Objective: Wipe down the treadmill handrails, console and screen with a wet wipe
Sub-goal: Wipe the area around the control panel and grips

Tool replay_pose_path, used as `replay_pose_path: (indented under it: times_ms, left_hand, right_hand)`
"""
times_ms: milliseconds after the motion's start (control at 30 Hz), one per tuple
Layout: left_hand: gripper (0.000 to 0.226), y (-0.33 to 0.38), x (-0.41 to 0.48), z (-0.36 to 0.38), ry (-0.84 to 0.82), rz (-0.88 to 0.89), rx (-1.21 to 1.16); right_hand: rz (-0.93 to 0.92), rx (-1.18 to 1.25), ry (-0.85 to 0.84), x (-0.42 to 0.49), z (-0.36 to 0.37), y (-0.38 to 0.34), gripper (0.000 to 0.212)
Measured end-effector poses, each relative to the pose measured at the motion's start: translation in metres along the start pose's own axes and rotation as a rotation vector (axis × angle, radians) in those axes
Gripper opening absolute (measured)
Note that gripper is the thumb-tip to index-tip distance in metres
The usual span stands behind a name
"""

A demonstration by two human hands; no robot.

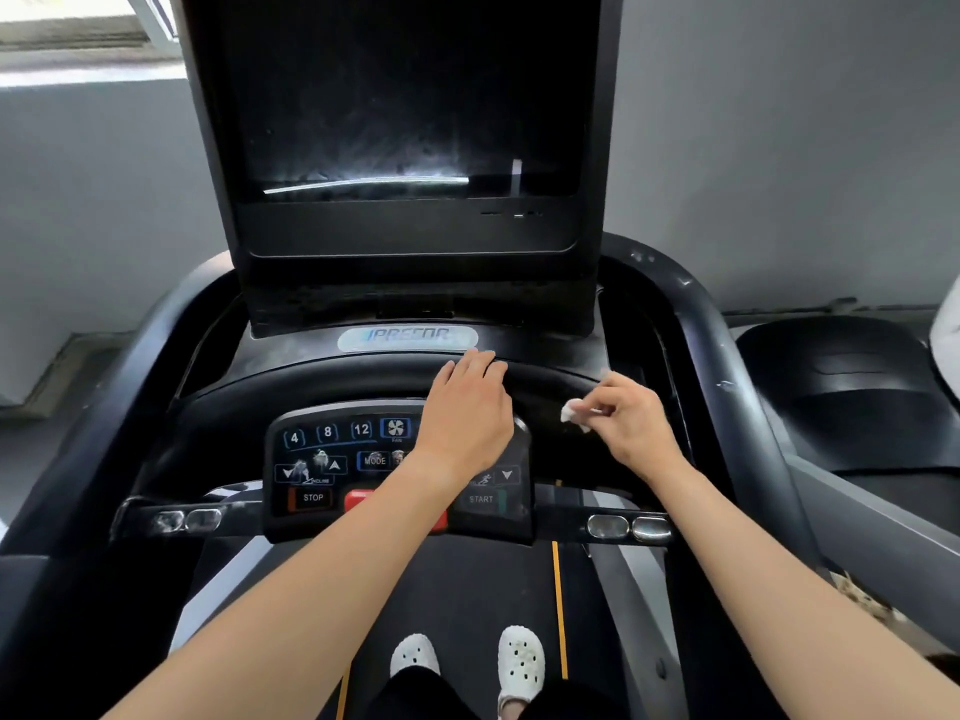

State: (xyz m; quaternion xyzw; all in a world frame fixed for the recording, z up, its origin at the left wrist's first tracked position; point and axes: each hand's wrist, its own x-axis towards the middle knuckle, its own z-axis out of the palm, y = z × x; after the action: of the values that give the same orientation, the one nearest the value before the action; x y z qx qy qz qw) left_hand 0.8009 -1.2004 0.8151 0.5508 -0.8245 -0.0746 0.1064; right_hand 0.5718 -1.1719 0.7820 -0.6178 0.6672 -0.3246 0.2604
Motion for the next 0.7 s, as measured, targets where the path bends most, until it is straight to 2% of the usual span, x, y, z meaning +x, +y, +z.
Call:
replay_pose_path:
  times_ms: [133, 233, 367, 567, 700]
  left_hand:
    - [0.045, 0.018, 0.001, 0.005, -0.032, 0.054, 0.014]
    - [0.041, 0.027, 0.002, 0.008, -0.030, 0.070, 0.026]
    - [0.039, 0.027, 0.005, 0.010, -0.032, 0.069, 0.051]
    - [0.042, 0.028, 0.002, 0.014, -0.027, 0.065, 0.088]
    - [0.043, 0.029, 0.003, 0.015, -0.031, 0.050, 0.113]
  right_hand:
    - [0.049, 0.091, 0.074, -0.004, 0.003, -0.006, 0.008]
    - [-0.008, 0.107, 0.078, 0.009, 0.016, -0.018, 0.004]
    - [-0.113, 0.004, 0.031, 0.006, 0.014, -0.003, 0.006]
    - [0.045, -0.102, 0.027, -0.020, 0.003, 0.038, 0.013]
    - [-0.174, -0.159, -0.022, -0.011, 0.024, 0.005, 0.012]
